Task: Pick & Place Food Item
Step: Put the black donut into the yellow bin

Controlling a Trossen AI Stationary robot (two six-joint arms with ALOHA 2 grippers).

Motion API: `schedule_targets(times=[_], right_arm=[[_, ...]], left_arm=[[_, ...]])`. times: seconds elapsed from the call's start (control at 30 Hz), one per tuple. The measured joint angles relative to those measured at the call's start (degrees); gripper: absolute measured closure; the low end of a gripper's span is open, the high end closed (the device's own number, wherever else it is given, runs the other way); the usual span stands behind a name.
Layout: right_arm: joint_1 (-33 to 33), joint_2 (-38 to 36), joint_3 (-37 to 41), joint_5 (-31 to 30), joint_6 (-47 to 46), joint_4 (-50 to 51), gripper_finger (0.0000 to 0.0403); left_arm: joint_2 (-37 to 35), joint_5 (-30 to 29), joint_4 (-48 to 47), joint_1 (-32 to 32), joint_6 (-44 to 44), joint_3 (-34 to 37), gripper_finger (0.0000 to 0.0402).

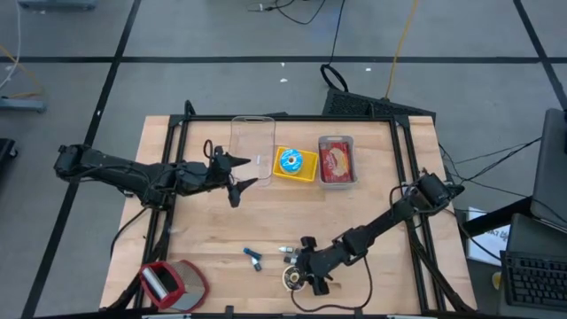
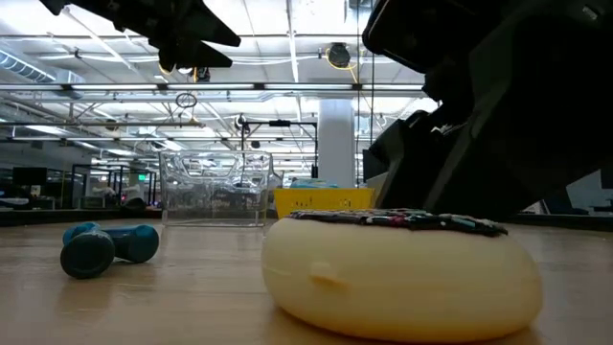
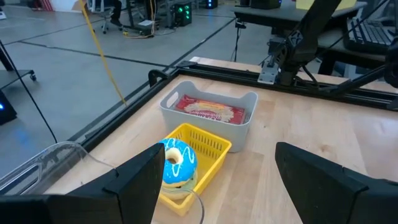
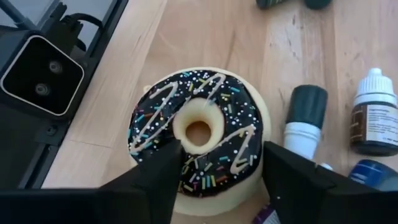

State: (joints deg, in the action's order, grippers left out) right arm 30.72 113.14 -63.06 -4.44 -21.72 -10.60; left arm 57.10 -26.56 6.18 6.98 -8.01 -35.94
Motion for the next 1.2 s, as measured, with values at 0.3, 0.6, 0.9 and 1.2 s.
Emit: schedule_targets(times=[0.3, 0.6, 0.9, 1.2], right_arm=[[-0.7, -0.2, 0.1, 0.6, 0.3, -2.0, 0.0307], [-1.1, -5.8, 0.2, 0.1, 2.8, -2.5, 0.0381], [-1.8, -17.4, 0.2, -2.7, 10.6, 2.7, 0.0375], [-7.7, -28.3, 0.2, -23.3, 18.8, 15.6, 0.0379]], left_arm=[[0.0, 0.0, 0.0, 0.0, 0.8, 0.0, 0.0094], [0.0, 0.0, 0.0, 0.0, 0.8, 0.0, 0.0094], [0.0, 0.0, 0.0, 0.0, 0.7, 0.0, 0.0094], [0.0, 0.1, 0.0, 0.0, 0.7, 0.0, 0.0094]])
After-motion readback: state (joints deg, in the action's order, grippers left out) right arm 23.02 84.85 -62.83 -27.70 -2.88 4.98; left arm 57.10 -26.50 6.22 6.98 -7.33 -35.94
